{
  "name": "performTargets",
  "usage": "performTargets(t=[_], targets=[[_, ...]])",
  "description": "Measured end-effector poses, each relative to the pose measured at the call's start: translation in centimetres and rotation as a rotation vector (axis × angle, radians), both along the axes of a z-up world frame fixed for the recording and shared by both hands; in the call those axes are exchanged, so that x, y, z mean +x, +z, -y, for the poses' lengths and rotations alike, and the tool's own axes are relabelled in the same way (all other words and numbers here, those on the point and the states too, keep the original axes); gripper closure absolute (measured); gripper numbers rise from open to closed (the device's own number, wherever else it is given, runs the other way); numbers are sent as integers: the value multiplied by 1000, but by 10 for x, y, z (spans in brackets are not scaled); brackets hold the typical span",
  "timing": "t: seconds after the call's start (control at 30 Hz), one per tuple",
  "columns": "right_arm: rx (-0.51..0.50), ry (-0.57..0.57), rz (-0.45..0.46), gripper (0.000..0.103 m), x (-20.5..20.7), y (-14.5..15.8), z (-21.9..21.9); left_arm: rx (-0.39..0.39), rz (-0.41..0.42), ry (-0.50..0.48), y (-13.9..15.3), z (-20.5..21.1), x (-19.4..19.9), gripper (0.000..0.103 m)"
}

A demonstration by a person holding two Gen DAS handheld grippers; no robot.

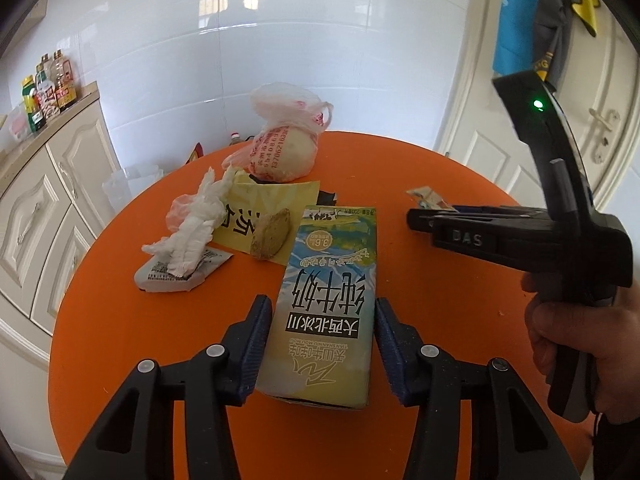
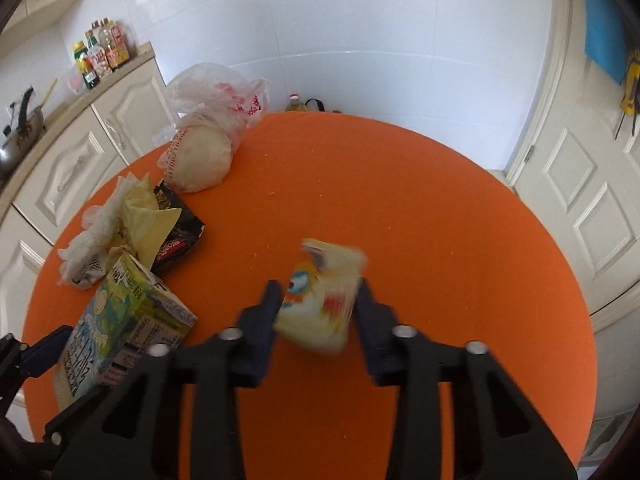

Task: Collect trash
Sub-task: 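Grasp the milk carton with the left tool while the right tool grasps the small snack wrapper, then carry the milk carton and snack wrapper in both tools over the blue bucket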

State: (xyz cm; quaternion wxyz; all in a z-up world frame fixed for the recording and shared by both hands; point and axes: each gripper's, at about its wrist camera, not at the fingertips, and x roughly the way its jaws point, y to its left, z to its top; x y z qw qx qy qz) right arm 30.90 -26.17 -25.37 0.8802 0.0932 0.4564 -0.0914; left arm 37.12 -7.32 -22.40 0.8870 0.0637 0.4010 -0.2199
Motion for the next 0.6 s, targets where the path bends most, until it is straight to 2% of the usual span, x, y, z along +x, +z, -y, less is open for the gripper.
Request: performTargets(t=[0.17, 0.2, 0.43, 0.53, 0.6], targets=[[38, 5, 22, 74, -29, 4, 12, -20, 3, 33, -5, -2, -6, 58], [44, 5, 28, 74, -37, 6, 15, -25, 5, 36, 0, -6, -23, 58], [81, 14, 64, 74, -81, 22, 24, -38, 10, 55, 7, 0, -43, 59], [81, 18, 67, 74, -93, 24, 21, 1, -13, 32, 4, 12, -49, 58], [86, 16, 67, 74, -101, 24, 22, 33, 8, 34, 1, 20, -49, 56]])
